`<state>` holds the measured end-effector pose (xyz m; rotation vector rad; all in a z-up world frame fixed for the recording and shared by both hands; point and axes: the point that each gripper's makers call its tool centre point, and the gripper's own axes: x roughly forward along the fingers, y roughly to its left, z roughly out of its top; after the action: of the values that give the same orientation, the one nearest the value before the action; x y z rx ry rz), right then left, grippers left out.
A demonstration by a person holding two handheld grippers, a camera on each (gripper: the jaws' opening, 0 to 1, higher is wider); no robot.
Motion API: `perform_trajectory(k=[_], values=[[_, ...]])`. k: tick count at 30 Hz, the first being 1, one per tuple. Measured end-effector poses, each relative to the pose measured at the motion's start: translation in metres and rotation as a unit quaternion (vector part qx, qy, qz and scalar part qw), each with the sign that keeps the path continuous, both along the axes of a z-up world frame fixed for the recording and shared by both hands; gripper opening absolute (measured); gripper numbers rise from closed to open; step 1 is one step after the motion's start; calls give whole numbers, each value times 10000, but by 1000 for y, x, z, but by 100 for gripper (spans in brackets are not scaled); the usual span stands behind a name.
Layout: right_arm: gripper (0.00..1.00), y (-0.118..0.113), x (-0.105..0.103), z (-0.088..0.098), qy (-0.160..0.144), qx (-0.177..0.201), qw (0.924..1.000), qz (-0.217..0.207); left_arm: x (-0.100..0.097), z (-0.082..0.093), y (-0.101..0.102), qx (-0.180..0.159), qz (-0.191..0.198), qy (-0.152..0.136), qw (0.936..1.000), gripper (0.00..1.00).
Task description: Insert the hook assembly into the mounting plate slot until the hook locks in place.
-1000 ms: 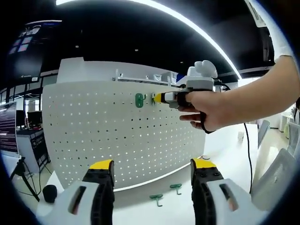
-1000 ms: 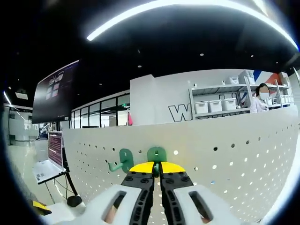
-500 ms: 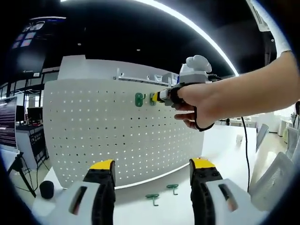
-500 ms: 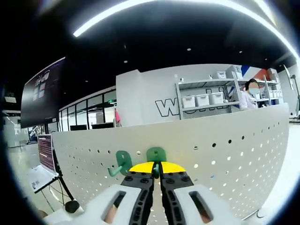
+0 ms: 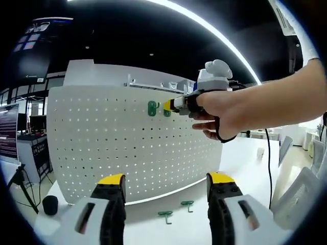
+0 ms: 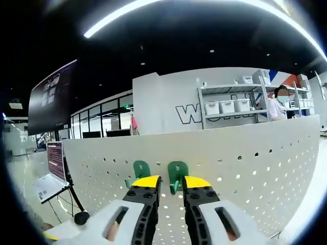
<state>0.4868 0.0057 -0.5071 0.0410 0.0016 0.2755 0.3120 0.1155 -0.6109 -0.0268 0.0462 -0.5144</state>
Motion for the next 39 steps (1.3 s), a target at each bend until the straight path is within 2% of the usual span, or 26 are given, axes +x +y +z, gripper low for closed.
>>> perform_trajectory(k=[3, 5, 6, 9, 15, 21, 23, 26, 27, 29, 34, 39], values=[[29, 1, -1, -3, -17, 8, 9997, 256, 0, 0, -1, -6, -4, 13, 10000, 67], [31, 4, -5, -1, -187, -94, 9984, 523, 0, 0, -3, 31, -40, -4, 10000, 67], [35, 2, -6, -5, -94, -54, 9986, 521, 0, 0, -3, 44, -46, -11, 10000, 68], [39, -5, -8, -6, -92, 63, 9984, 553, 0, 1, -3, 65, -42, -34, 10000, 68], [38, -5, -8, -6, -73, 79, 9980, 625, 1, 1, -4, 71, -54, -35, 10000, 68], [36, -6, -16, -2, -218, 173, 9960, 849, 0, 3, -4, 100, -62, -60, 9999, 66], [36, -5, -22, 1, -332, 321, 9936, 1035, 1, 3, -3, 67, -55, -43, 10000, 67], [37, -11, -26, 0, -315, 515, 9917, 1139, 1, 4, -2, 63, -45, -53, 10000, 67], [37, -9, -29, 2, -345, 754, 9886, 1260, 1, 4, -2, 65, -43, -52, 10000, 67], [37, -10, -32, 3, -333, 904, 9866, 1319, 0, 5, -2, 89, -46, -58, 9999, 67], [36, -5, -37, 0, -332, 727, 9865, 1432, -1, 4, -2, 90, -46, -36, 9999, 67], [39, -5, -48, 3, -393, 756, 9828, 1637, -2, 7, -2, 96, -52, -75, 9999, 67]])
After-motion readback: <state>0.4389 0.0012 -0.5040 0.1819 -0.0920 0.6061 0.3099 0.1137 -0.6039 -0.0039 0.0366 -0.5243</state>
